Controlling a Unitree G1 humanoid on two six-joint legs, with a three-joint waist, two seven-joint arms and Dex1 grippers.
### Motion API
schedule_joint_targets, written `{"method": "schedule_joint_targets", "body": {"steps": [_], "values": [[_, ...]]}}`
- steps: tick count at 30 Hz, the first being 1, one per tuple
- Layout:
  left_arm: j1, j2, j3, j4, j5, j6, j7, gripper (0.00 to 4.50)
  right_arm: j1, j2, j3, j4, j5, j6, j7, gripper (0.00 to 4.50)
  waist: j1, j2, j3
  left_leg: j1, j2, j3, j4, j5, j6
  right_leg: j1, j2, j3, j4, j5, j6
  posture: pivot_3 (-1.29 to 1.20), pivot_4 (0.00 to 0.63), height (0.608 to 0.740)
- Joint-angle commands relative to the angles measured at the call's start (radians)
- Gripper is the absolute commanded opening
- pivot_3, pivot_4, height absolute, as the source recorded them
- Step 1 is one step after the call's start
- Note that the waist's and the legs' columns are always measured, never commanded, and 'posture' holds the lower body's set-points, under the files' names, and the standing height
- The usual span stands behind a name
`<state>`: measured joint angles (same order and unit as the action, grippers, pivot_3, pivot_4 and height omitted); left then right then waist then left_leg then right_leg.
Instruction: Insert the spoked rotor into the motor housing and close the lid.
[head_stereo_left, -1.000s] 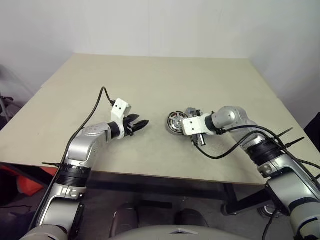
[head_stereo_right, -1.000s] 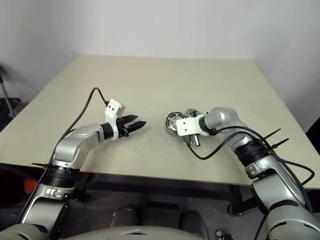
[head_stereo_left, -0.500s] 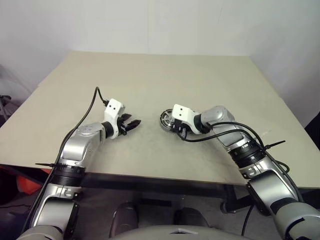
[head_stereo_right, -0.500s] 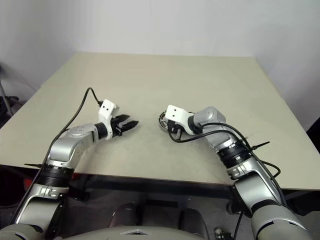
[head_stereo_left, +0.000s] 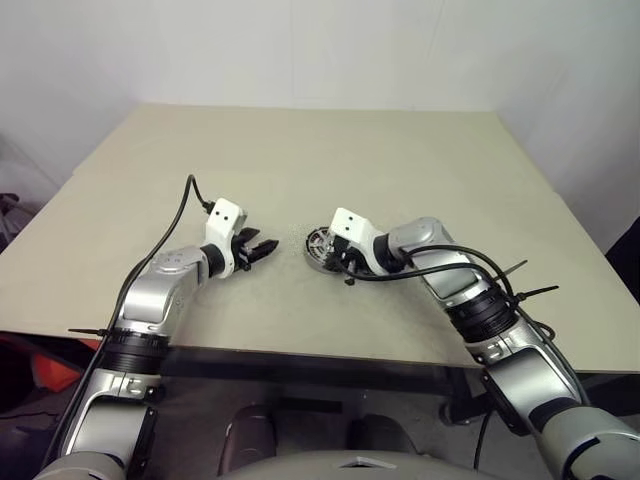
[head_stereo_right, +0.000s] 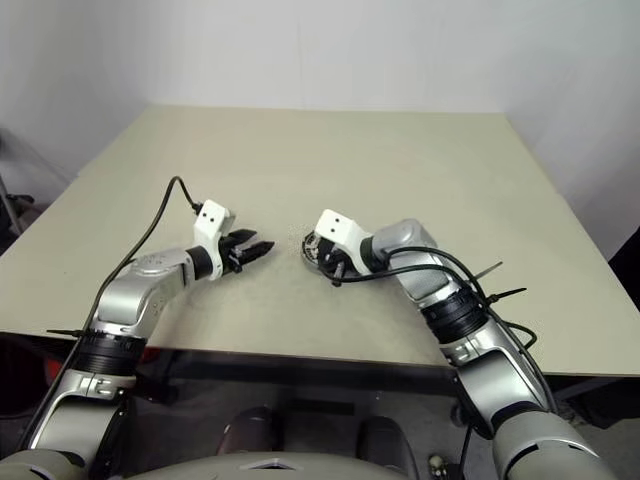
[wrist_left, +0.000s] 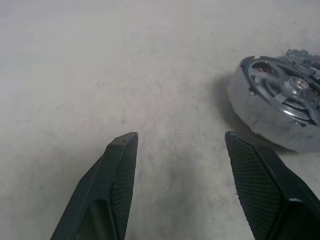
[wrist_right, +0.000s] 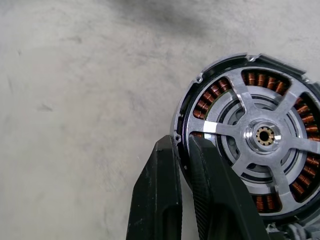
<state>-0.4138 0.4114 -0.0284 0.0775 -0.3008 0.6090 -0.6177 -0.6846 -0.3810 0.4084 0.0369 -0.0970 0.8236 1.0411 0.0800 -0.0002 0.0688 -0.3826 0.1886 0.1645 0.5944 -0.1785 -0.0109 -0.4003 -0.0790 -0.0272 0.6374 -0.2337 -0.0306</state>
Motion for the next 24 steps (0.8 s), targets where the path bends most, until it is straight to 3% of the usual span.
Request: {"method": "schedule_joint_targets", "body": {"steps": [1,7,14,20,24], "values": [[-0.002,0.000,0.005,-0.028,0.007,-0.015,0.006,2.95,-0.050,0.022,-0.014,-0.041,0.028,0.018,-0.033,0.01,0.000,0.000,0.000,0.000,0.000,0.000,0.000,0.000,0.000,0.000,0.000,0.000,0.000,0.000,0.000,0.00,0.000,0.740],[-0.003,0.007,0.010,-0.022,0.015,-0.016,0.005,2.95,-0.053,0.052,0.007,-0.002,0.047,0.042,-0.067,0.01,0.000,0.000,0.000,0.000,0.000,0.000,0.000,0.001,-0.001,0.000,0.000,0.000,0.000,0.000,0.000,0.00,0.000,0.740],[-0.013,0.014,0.018,-0.010,0.017,-0.016,-0.001,2.95,-0.063,0.047,-0.019,-0.071,0.093,0.090,-0.084,2.26,0.002,0.000,0.000,0.000,0.000,0.000,0.000,0.001,-0.002,0.000,0.000,0.000,0.000,0.000,0.000,0.00,0.000,0.740],[-0.026,0.001,-0.007,-0.005,0.016,-0.078,-0.048,2.95,-0.073,0.072,-0.233,-0.221,0.210,0.248,-0.183,2.26,0.015,0.000,0.000,0.001,0.000,0.000,0.000,0.001,-0.002,0.000,0.000,0.000,0.000,0.000,0.000,0.00,0.000,0.740],[-0.060,-0.013,-0.023,0.012,0.007,-0.098,-0.089,2.95,-0.004,0.122,-0.458,-0.251,0.285,0.414,-0.295,2.26,0.024,0.000,0.000,0.002,0.000,0.000,-0.001,0.002,-0.003,0.002,0.000,0.000,0.000,0.000,0.000,0.00,0.000,0.740]]}}
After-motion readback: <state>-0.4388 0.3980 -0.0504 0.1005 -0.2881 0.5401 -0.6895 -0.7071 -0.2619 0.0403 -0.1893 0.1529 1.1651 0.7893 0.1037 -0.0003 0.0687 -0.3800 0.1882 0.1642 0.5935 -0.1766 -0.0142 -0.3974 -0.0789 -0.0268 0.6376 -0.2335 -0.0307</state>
